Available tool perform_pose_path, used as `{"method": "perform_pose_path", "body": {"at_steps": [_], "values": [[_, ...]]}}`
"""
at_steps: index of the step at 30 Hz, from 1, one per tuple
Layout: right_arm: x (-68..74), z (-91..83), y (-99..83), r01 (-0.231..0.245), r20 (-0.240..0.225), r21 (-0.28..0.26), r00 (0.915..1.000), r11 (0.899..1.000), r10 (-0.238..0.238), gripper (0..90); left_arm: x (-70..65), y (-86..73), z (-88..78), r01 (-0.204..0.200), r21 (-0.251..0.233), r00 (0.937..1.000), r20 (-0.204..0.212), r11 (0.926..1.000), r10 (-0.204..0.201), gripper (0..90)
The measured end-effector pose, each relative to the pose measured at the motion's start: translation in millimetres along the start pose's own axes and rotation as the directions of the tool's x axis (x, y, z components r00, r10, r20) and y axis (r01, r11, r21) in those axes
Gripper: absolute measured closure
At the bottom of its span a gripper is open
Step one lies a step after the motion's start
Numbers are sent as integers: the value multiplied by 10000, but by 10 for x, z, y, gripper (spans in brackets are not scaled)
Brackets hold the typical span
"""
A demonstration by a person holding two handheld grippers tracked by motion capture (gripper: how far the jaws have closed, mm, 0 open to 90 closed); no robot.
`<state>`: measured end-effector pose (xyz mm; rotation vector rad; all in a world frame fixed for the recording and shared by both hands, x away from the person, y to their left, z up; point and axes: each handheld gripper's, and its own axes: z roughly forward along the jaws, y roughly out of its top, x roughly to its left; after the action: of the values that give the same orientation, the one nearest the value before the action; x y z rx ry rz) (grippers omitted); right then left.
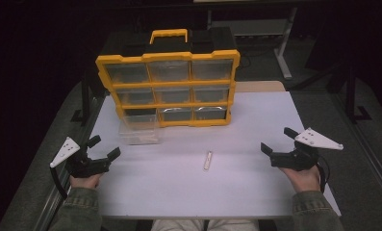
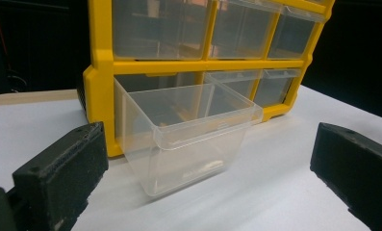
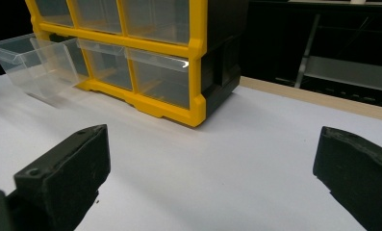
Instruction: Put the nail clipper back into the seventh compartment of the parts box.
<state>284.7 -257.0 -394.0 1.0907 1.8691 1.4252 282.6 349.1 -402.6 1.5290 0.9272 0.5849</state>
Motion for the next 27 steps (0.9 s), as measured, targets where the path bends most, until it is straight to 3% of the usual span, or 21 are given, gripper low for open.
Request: {"method": "perform_pose_path", "body": {"at_steps": [27], "values": [[86,143,100,-18,-379,543,9993,9985,39,0,-3,-14,7,19,5,10000,-57,10000,-19,0]]}}
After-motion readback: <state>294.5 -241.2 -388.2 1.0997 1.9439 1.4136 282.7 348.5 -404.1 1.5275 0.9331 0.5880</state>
